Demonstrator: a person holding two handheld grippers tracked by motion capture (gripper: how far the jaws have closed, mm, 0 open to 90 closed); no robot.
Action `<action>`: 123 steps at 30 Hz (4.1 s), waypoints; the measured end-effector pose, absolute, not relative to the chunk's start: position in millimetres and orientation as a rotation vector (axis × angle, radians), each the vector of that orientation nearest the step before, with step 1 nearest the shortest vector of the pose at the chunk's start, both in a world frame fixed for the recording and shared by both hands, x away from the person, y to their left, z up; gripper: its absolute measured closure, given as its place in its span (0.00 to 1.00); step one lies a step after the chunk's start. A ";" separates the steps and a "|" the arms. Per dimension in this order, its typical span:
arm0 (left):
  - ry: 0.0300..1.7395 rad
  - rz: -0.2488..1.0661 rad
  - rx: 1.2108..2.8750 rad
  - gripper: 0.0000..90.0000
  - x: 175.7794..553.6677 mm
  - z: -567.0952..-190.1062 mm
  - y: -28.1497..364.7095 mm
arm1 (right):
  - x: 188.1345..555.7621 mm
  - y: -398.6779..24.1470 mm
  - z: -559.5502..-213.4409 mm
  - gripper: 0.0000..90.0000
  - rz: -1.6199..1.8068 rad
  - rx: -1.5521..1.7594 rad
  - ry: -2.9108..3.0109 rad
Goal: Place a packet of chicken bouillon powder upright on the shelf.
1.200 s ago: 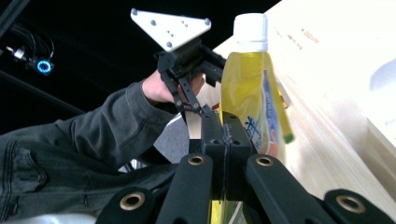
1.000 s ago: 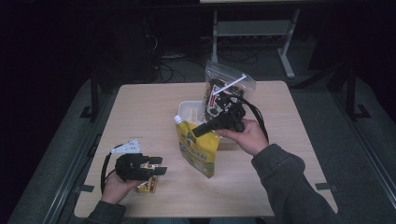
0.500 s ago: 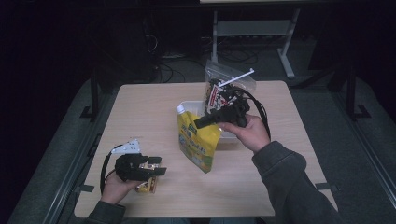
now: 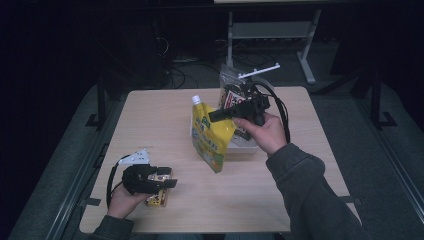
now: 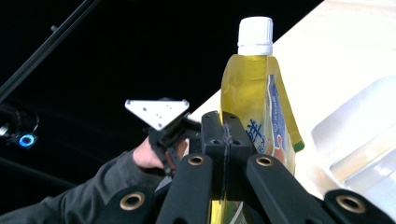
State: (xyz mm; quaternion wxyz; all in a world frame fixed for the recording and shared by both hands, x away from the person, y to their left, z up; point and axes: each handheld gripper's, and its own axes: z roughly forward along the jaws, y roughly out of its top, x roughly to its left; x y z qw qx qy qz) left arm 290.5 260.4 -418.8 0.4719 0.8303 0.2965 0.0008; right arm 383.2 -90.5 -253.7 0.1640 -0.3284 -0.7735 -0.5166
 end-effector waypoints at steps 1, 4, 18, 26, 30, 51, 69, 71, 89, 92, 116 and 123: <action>0.727 0.002 2.033 0.44 290.5 -418.8 260.6 | 384.4 -89.9 -252.3 1.00 -1.482 -0.941 -2.208; 0.731 0.005 2.030 0.43 290.5 -418.6 261.6 | 388.1 -88.2 -248.6 1.00 -1.500 -0.968 -2.200; 0.744 0.004 2.030 0.40 291.0 -419.6 262.9 | 410.5 -82.3 -243.2 1.00 -1.601 -1.117 -2.164; 0.748 0.001 2.029 0.40 291.4 -420.0 263.1 | 422.3 -79.0 -247.3 1.00 -1.633 -1.203 -2.139; 0.751 0.004 2.027 0.39 291.5 -419.9 263.9 | 427.7 -77.1 -249.7 1.00 -1.647 -1.242 -2.134; 0.749 -0.003 2.010 0.39 291.3 -418.9 266.0 | 443.6 -54.9 -260.4 1.00 -1.683 -1.360 -2.102; 0.749 -0.001 2.017 0.38 291.6 -419.3 265.0 | 448.8 -42.9 -272.1 1.00 -1.684 -1.416 -2.085; 0.748 -0.001 2.016 0.38 291.6 -419.3 265.2 | 449.3 -42.0 -274.8 1.00 -1.688 -1.417 -2.076; 0.750 0.001 2.012 0.38 292.2 -419.2 266.8 | 454.7 -33.1 -293.2 1.00 -1.667 -1.429 -2.112; 0.752 0.003 2.007 0.38 291.8 -418.9 266.8 | 455.3 -32.3 -295.4 1.00 -1.667 -1.435 -2.111; 0.767 0.021 2.026 0.36 292.1 -419.7 268.1 | 459.2 -20.9 -318.8 0.99 -1.610 -1.474 -2.139; 0.777 0.055 2.049 0.34 291.5 -419.3 267.3 | 459.1 -26.1 -316.8 0.90 -1.607 -1.459 -2.120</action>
